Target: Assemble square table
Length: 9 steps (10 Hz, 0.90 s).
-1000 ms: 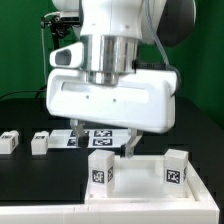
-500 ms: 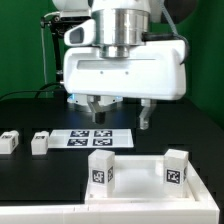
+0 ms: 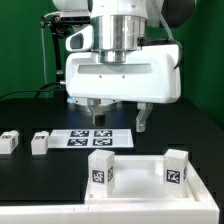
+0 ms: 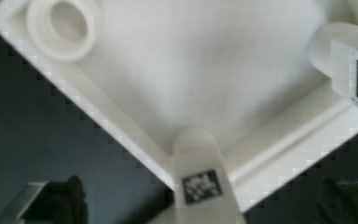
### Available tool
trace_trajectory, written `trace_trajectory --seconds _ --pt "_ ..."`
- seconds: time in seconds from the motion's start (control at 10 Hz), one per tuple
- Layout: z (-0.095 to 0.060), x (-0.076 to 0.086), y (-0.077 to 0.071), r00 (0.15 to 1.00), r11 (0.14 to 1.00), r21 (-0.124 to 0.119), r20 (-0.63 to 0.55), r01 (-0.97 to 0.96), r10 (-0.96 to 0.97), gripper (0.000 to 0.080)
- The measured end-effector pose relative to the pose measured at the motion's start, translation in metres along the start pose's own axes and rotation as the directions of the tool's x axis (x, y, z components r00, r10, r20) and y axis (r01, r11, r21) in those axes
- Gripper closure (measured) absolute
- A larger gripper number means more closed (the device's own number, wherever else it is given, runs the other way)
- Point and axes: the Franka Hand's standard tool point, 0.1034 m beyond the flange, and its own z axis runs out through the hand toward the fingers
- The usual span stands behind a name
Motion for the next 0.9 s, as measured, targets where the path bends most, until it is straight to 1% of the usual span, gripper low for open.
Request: trace_trajectory --seconds 0.1,0.2,0.3,0.6,0.7,0.8,0.9 --pt "0.006 -0.010 0.007 0.997 0.997 0.007 -0.011 -0.070 0.070 0.0150" --pt "0.007 -0.012 0.008 0.999 0.999 0.001 -0.004 -0.046 0.046 0.0150" --pt "0.006 -0.011 0.006 0.999 0.999 0.005 -0.006 -0.048 0.048 0.0150" --pt "0.008 -0.015 0.006 0.965 0.965 0.016 0.014 -0.264 0.263 0.0150" --pt "0.011 -0.017 0.010 0.922 0.922 0.016 0.026 -0.388 0.387 0.0150" --pt "0.016 -0.025 0.016 0.872 0.872 0.003 0.038 -0.489 0.489 0.0150" --pt "0.022 -0.032 0.022 0.836 0.837 -0.014 0.042 -0.547 0.547 0.0150"
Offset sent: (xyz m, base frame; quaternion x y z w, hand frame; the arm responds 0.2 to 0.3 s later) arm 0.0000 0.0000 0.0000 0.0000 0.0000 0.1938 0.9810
